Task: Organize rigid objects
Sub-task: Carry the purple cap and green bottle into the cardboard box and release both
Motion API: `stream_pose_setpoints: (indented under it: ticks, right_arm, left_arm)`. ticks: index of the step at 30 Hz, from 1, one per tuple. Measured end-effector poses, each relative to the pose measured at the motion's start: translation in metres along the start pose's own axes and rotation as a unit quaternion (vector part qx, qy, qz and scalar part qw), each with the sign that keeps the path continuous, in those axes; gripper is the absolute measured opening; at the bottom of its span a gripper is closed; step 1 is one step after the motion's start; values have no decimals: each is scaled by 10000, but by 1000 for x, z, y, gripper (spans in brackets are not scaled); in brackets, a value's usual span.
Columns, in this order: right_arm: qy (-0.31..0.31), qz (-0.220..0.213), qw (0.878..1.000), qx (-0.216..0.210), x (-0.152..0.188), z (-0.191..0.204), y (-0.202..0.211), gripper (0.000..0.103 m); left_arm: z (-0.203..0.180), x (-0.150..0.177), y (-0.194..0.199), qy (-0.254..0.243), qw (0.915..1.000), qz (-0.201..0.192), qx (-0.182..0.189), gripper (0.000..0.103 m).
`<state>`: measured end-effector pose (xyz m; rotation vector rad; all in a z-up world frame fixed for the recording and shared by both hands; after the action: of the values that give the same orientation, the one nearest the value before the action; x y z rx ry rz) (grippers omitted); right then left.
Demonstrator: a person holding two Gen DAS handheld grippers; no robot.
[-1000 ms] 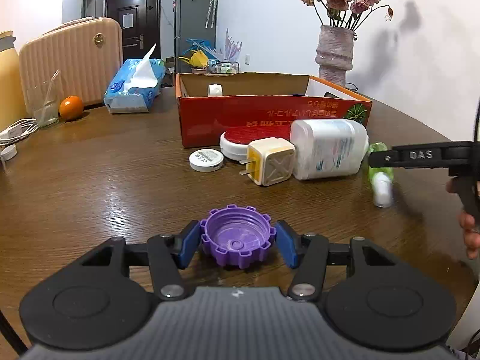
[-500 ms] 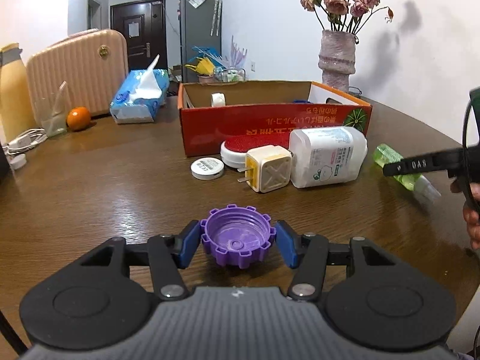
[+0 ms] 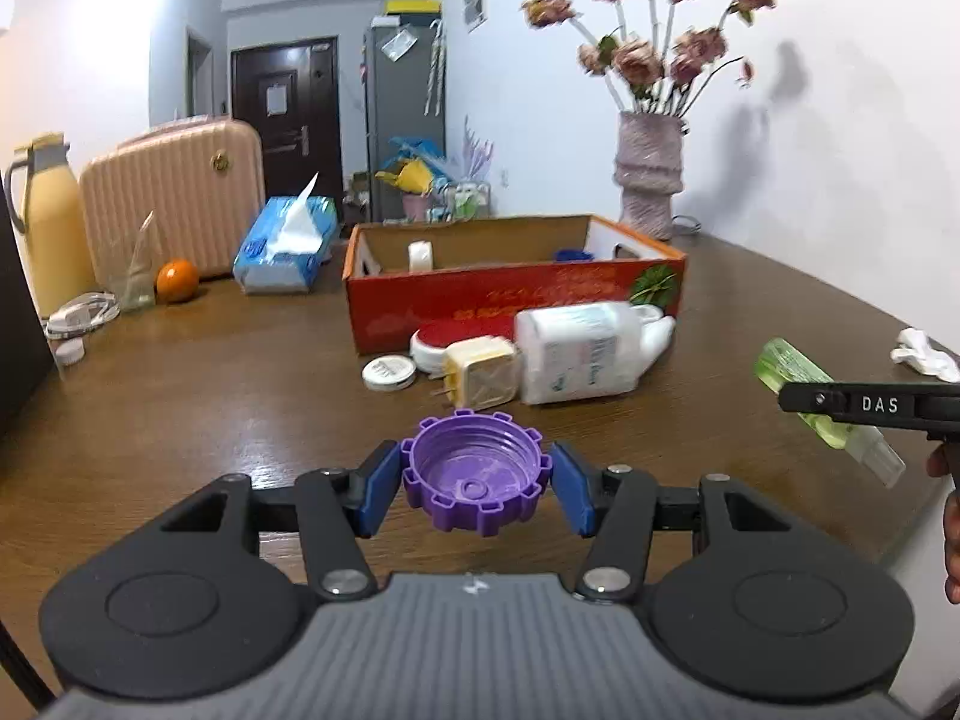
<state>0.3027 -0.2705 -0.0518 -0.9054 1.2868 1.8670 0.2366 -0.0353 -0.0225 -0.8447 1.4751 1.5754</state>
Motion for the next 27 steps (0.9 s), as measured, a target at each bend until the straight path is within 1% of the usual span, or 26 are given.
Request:
stream_pose_setpoints:
  ticks: [6,11,13,15,18,21,24,25,26,27]
  right_arm:
    - [75,-238,9993,-291,-4,12,29,31]
    - [91,-249,9986,-456,-6,14,33,31]
    - [97,-200,9982,-562,-11,14,28,31]
    - [236,-205,9972,-684,-22,18,21,31]
    - [475,-301,9947,-863,-46,27,9,31]
    - [705,-373,9922,-961,-81,34,-16,31]
    - [770,-254,9896,-1188,-116,40,-55,31]
    - [778,-173,9888,-1263,-129,42,-72,31]
    - [787,-98,9885,-1288,-142,44,-90,31]
    - [811,-9,9887,-1259,-153,46,-109,31]
  left_arm:
    - [-6,-5,21,-39,9998,-179,-90,56]
    - [0,-10,20,91,9997,-175,-122,56]
    - [3,-24,13,16,9996,-293,-33,56]
    - [9,-45,4,-7,9989,-472,14,56]
    - [22,-83,-21,51,9981,-606,135,56]
    - [38,-116,-56,131,9979,-603,188,56]
    - [53,-143,-104,95,9991,-396,147,56]
    - [58,-150,-123,91,9993,-294,196,56]
    - [63,-156,-139,90,9994,-210,256,56]
    - [70,-163,-160,156,9995,-100,241,56]
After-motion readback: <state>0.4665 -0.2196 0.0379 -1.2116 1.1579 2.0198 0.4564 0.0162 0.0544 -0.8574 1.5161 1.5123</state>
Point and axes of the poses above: each gripper's, at about its wrist camera, not at the fingertips, and y roughly against the way its jaws point, z to its left, x to its underside, the point moved 5 cm from there along -y, roughly the way its jaws point, and after that the axes turned 4 degrees about -y, right-handed, at the moved point
